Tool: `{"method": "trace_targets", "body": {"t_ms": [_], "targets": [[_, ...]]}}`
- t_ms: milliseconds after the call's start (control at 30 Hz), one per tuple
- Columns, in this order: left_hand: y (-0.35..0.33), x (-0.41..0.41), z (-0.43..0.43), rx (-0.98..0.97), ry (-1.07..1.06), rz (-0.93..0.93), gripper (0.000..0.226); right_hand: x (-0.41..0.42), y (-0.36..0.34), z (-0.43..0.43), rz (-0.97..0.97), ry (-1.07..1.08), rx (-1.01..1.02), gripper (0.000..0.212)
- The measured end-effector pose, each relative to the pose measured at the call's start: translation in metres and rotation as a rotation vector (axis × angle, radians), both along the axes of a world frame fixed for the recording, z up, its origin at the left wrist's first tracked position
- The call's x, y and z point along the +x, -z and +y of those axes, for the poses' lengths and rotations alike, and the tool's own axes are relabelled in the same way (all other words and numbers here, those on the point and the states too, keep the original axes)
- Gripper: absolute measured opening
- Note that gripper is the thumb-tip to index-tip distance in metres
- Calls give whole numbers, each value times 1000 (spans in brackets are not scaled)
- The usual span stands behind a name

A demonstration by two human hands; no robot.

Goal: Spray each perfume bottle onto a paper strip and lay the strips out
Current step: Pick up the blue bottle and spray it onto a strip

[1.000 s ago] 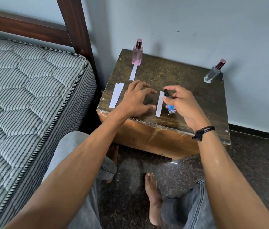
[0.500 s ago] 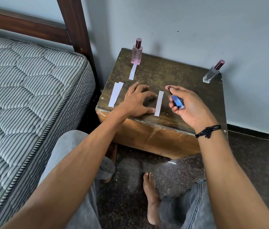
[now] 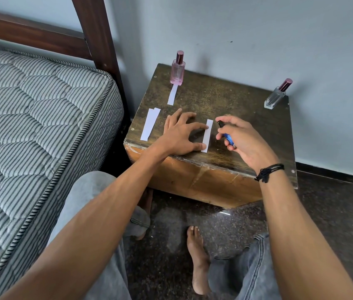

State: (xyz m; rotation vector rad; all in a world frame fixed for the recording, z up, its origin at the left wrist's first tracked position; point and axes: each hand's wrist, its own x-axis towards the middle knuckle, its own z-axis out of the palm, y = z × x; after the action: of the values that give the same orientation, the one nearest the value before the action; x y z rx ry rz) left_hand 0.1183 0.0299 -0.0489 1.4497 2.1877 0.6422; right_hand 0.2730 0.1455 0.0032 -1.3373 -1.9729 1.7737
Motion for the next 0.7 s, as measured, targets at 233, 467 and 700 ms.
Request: {"method": "trace_targets", "body": {"t_ms": [233,467,700], "targets": [[2,2,1,-14,7,18,57,4,3,0,-135,-203,211,37],[3,0,1,-2,0,24,57,8,2,2,-237,-258,513,30],[2,2,1,-19,-7,11,58,7,0,1,-161,-183,592,25]]}}
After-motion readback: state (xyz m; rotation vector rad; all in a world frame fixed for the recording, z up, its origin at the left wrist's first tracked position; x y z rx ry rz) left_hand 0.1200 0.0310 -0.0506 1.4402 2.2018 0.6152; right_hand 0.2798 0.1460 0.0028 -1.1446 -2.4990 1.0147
